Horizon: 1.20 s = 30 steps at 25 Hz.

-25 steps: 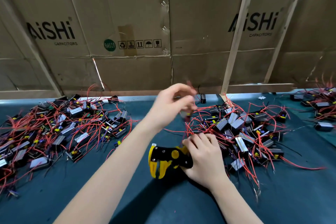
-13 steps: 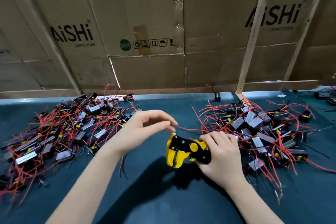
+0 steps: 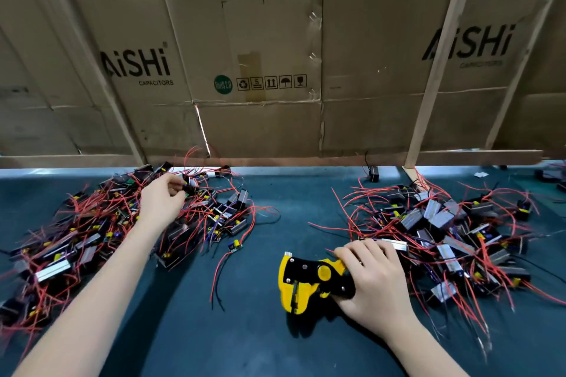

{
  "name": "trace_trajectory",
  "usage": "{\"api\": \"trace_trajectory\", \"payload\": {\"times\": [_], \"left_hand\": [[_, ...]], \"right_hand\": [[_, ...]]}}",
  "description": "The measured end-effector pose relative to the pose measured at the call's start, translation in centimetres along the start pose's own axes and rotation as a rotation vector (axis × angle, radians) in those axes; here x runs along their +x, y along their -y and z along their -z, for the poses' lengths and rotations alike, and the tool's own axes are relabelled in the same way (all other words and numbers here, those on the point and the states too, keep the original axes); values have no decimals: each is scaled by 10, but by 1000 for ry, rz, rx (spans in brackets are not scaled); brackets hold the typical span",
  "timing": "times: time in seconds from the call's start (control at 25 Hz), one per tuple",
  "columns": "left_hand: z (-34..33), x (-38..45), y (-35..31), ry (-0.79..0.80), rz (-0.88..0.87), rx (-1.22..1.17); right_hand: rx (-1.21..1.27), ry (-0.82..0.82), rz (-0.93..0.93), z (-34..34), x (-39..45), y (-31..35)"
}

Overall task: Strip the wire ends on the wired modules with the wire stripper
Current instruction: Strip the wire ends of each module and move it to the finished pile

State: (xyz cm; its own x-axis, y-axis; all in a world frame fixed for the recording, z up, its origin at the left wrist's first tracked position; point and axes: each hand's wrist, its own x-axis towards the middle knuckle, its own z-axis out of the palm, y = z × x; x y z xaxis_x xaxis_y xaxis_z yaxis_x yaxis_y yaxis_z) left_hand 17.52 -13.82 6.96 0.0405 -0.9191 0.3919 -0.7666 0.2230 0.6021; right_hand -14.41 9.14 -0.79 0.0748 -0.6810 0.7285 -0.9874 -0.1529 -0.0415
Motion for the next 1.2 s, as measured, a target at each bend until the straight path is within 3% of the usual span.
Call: {"api": "trace_trajectory", "payload": {"times": [0.24,0.52,0.64,0.8,0.92,1.0,1.08,1.2], "left_hand": [[-22,59,35,312,21,428],[-31,49,62,291,-36,696],[-29,38,61,155,-10,643],[-17,27,31,-130,39,330],[2,17,-14,-290,-152,95],[12,-3,-48,-150,-406,-51],[10,-38,-77,130,-687,-146],[-26,-89,-98,564,-880,59]], "right_hand": [[-9,11,10,-7,0,1],[27,-1,-68,-8,1,-4],[37,-3,-68,-7,1,-2],[42,2,-83,-6,2,-1],[51,-2,-110,-6,1,-2],[84,-37,-153,-5,1,-3],[119,-102,-213,-2,2,-5],[153,-200,-315,3,3,-9]]}}
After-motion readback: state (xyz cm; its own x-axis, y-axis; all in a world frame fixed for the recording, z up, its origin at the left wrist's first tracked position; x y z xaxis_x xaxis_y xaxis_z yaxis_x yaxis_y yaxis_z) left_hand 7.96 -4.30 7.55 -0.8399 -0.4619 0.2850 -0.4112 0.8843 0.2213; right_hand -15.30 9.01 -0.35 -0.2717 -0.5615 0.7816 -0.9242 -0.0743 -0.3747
